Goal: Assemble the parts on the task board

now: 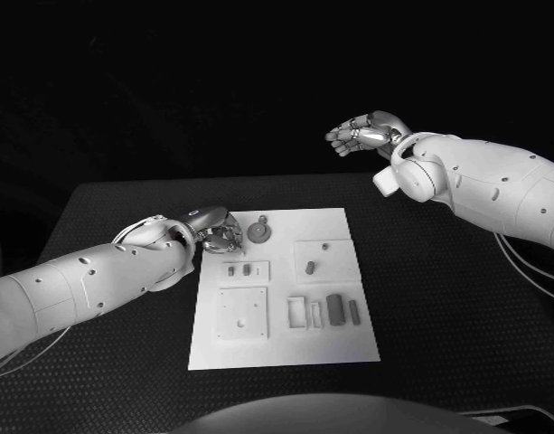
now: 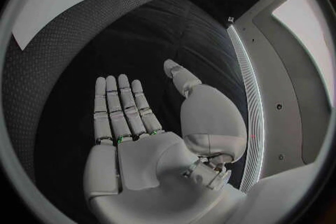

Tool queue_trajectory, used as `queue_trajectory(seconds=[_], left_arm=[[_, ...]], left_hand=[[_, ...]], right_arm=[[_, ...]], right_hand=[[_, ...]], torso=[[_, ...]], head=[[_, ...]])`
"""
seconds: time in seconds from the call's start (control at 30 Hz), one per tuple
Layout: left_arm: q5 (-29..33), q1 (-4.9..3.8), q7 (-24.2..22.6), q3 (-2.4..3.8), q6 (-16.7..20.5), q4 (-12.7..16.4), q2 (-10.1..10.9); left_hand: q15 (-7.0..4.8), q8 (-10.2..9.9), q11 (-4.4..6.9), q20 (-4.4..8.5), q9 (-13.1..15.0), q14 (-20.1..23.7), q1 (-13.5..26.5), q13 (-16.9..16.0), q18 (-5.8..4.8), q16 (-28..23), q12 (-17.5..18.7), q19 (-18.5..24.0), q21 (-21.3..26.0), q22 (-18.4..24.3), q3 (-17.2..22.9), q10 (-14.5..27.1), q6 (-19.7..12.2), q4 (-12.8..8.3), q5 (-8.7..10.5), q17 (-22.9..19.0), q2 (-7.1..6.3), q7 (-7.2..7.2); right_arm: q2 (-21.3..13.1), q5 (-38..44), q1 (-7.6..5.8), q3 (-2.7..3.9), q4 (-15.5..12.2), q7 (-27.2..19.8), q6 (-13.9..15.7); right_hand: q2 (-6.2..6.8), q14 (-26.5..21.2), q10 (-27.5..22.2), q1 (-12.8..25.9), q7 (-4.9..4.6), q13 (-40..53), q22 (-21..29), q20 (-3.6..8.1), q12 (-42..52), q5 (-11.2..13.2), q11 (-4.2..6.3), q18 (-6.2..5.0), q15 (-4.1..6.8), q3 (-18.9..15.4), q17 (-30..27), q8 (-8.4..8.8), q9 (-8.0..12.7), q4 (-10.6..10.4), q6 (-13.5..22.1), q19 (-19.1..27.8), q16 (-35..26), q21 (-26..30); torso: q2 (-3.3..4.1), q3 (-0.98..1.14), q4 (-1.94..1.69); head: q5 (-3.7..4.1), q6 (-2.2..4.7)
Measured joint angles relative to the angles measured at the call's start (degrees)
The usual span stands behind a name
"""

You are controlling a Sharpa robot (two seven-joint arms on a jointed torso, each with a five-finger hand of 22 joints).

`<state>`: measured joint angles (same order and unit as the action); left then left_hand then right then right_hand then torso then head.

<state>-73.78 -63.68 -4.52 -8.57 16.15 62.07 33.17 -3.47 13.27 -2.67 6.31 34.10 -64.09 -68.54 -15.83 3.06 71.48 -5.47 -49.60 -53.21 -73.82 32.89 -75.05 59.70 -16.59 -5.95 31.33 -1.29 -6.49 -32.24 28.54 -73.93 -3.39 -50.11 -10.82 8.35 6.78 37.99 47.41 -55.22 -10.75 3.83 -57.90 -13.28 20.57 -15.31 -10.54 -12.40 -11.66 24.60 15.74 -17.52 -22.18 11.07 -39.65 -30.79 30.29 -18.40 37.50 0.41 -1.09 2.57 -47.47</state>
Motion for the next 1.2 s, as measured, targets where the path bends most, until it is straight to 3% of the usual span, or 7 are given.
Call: queue_trajectory(seconds=[0.43, 1.2], left_arm=[[-0.1, 0.00, 0.5, -0.03, -1.6, -1.0, -0.2], [-0.2, 0.00, 0.8, -0.06, -3.0, -1.5, -1.4]], left_hand=[[0.03, 0.0, 0.00, -0.08, 0.0, 0.0, -0.1, 0.0, -0.01, 0.0, 0.2, -0.1, 0.0, 0.0, 0.0, 0.0, 0.0, 0.0, 0.00, 0.0, -0.08, -0.02], [0.23, 0.2, 0.01, -0.10, 0.0, 0.0, -0.1, 0.0, -0.39, 0.0, 0.1, -0.1, 0.0, -0.1, 0.0, 0.0, -0.1, 0.2, 0.15, 0.1, -0.38, 0.04]], right_arm=[[0.0, 0.0, 0.00, -0.02, -0.1, 0.0, 0.0], [0.2, 0.0, 0.00, -0.02, -0.1, 0.0, 0.0]], right_hand=[[0.00, 0.0, 0.0, 0.0, 0.00, 0.0, 0.0, 0.00, 0.0, 0.0, 0.00, 0.00, 0.00, 0.0, 0.0, 0.00, 0.0, 0.0, 0.0, 0.0, 0.0, 0.0], [0.00, 0.0, 0.0, 0.0, 0.00, 0.0, -0.1, 0.00, -0.2, 0.0, 0.00, 0.00, 0.00, 0.0, 0.0, 0.00, 0.0, 0.0, 0.0, 0.0, 0.0, 0.0]], torso=[[0.00, 0.10, 0.04], [0.02, 0.09, 0.08]], head=[[-0.09, -0.10], [0.01, -0.17]])
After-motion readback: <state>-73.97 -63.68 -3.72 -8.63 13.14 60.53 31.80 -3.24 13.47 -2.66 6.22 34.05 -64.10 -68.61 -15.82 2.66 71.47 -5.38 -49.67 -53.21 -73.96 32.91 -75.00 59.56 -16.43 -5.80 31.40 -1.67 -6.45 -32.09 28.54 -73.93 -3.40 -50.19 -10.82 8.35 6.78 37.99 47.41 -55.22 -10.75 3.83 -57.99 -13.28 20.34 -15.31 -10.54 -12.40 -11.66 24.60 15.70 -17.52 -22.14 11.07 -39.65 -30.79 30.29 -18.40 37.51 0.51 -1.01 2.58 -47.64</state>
